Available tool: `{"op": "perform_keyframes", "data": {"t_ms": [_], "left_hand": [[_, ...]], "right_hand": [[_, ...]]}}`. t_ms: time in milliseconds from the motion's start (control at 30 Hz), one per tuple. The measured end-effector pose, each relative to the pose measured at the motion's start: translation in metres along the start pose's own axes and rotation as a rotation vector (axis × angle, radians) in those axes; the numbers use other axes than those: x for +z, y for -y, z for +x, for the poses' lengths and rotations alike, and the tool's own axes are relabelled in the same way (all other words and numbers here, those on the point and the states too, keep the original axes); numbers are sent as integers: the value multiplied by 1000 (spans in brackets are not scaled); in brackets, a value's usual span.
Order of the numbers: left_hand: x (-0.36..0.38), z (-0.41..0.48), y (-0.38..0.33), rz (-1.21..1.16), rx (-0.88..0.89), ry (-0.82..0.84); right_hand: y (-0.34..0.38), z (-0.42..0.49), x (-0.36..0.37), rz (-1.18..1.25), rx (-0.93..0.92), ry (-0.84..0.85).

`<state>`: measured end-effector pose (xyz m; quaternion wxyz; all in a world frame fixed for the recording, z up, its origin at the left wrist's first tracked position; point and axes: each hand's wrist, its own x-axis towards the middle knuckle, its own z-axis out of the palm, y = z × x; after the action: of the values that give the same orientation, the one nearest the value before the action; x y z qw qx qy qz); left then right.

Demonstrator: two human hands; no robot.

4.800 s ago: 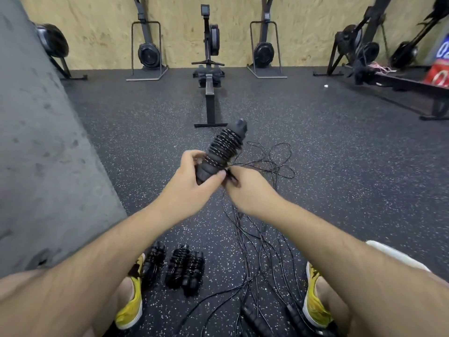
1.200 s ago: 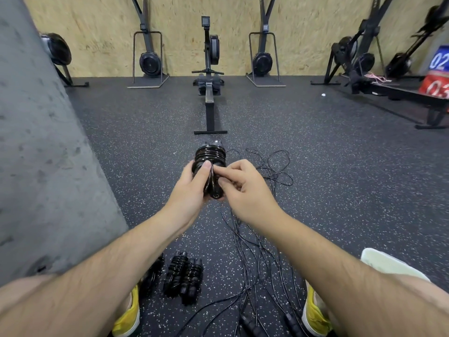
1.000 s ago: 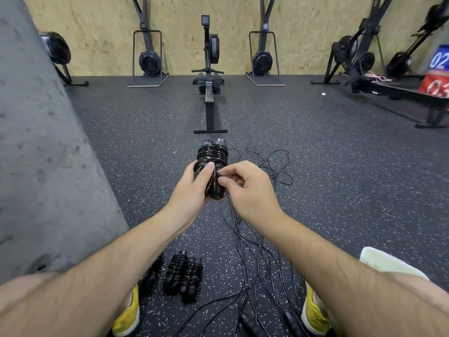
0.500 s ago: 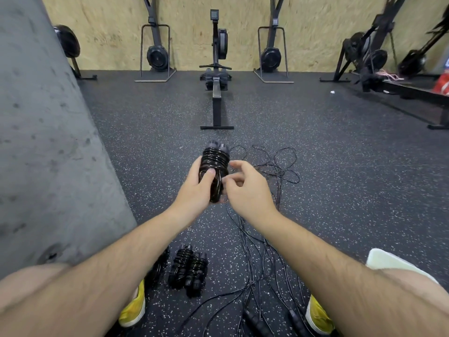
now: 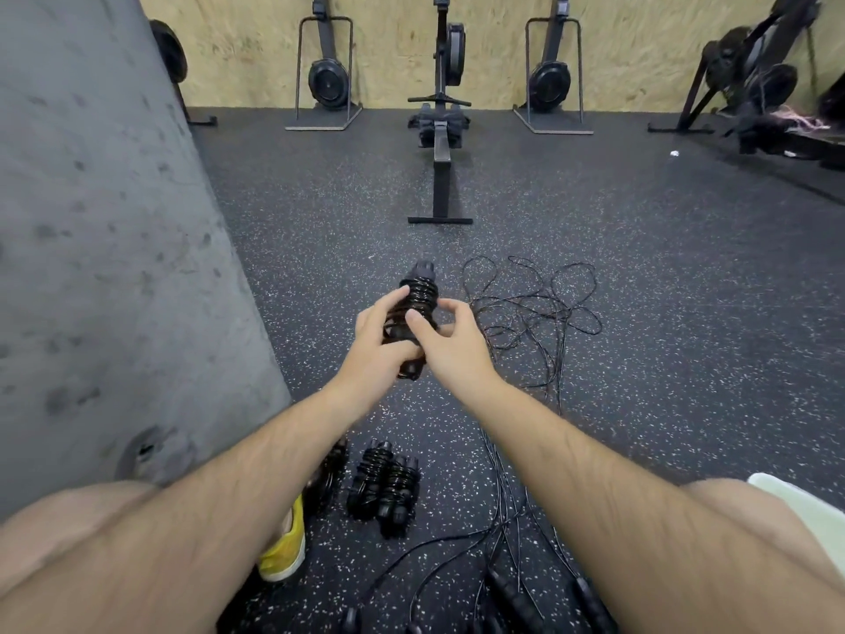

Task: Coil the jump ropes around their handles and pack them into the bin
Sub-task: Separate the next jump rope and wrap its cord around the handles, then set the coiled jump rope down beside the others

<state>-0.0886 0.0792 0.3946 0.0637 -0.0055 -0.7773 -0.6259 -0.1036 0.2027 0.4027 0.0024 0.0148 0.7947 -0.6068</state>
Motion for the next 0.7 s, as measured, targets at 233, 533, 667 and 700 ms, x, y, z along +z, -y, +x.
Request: {"op": "perform_keyframes", "data": {"t_ms": [233,533,667,700], "left_hand": [[-31,14,44,39,-233,59],[-18,20,163,113,-511,79],[-19,11,242,206,-604,20],[-20,9,264,264,-613,-10]], "right_hand": [[-40,30,49,192,253,84],[-151,46,102,-8,455,88],[-210,41,140,-119,502,157],[-221,40,150,-127,522,167]]}}
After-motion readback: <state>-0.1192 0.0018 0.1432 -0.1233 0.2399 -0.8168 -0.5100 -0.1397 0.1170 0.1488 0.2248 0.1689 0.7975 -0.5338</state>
